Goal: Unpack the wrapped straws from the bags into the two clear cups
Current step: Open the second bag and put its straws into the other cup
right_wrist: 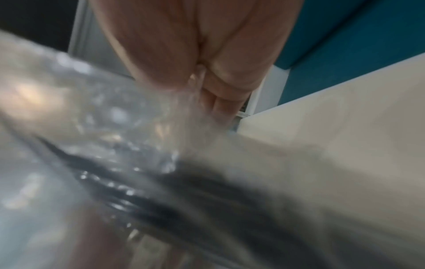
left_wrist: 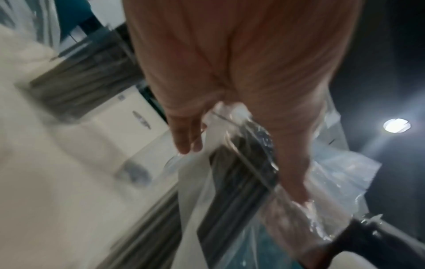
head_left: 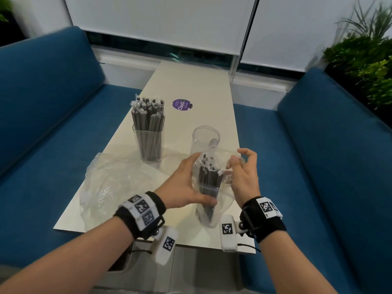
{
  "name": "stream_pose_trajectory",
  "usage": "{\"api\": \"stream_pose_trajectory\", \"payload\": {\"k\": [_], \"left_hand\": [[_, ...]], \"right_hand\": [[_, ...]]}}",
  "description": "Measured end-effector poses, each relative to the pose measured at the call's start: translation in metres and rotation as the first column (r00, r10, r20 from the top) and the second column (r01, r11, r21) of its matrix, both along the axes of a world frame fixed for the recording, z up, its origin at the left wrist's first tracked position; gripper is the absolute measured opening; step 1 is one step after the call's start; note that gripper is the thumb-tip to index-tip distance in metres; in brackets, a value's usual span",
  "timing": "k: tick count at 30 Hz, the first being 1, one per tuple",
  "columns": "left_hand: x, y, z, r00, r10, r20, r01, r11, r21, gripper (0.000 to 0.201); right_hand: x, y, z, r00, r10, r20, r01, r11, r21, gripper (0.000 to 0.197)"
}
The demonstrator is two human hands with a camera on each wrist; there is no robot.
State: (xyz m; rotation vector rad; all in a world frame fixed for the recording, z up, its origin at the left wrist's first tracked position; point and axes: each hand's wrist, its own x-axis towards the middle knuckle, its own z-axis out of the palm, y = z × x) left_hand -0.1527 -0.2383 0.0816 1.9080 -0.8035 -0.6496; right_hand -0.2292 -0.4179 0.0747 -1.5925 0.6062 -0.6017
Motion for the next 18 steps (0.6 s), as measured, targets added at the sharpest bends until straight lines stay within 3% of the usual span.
{"api": "stream_pose_trajectory", "payload": {"k": [3,7,13,16,18], "left_hand": [[-0.002,-0.012,-0.020,0.999,0.034,0.038,-0.032,0.998,-0.053,0.120],[-0.003,-0.016,-0.027,0.998,-0.033,0.045,0.034,0.999,-0.035,0.114],[-0.002,-0.014,-0.026,0.992,-0.106,-0.071,0.092,0.980,-0.176,0.119],[-0.001,-0.011,-0.021,0.973,-0.201,-0.112,0.178,0.965,-0.191,0.121],[-0.001,-0.011,-0.017,0.972,-0.189,-0.136,0.159,0.966,-0.205,0.128]], "right_hand": [[-0.005,0.004,-0.015,0.996,0.068,-0.065,-0.069,0.998,-0.011,0.015],[-0.010,-0.006,-0.036,0.942,0.055,-0.332,-0.146,0.956,-0.256,0.018],[-0.021,-0.002,-0.019,0.988,0.093,-0.123,-0.106,0.989,-0.105,0.016],[-0.019,-0.003,-0.011,0.992,0.065,-0.106,-0.089,0.965,-0.248,0.026],[-0.019,0.000,-0.006,0.996,-0.008,-0.088,-0.021,0.948,-0.317,0.030]]}}
